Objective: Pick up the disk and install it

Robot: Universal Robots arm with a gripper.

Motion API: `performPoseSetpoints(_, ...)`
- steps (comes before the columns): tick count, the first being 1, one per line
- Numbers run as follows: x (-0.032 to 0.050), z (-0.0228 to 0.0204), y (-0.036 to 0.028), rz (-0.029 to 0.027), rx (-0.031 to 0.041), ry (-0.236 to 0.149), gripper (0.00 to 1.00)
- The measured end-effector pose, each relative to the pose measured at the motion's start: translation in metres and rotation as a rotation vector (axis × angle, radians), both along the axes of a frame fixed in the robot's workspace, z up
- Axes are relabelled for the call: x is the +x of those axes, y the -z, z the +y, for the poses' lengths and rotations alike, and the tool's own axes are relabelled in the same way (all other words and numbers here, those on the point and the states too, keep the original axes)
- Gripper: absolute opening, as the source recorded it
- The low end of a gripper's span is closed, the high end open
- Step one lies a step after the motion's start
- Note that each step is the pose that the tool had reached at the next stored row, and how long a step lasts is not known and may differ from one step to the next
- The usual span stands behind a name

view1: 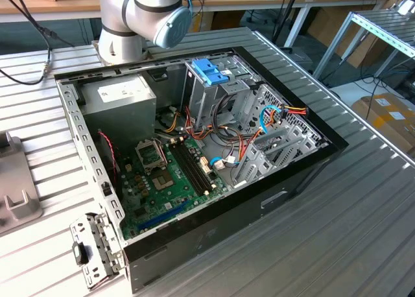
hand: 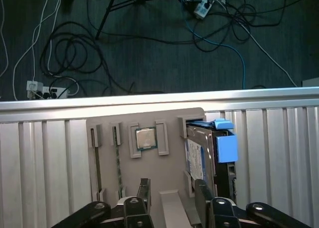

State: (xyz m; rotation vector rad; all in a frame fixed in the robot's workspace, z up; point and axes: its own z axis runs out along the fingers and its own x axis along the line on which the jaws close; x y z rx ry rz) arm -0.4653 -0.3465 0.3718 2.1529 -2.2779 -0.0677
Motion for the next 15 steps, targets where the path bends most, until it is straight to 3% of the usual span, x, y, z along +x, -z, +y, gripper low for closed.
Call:
performPoseSetpoints(6, 0.0001, 0.0057, 0.0006, 0.0002, 0.0, 0.0, 0.48)
performPoseSetpoints(15, 0.0001, 0.0108, 0.0024, 0.0002, -0.0001, 0.0, 0.48)
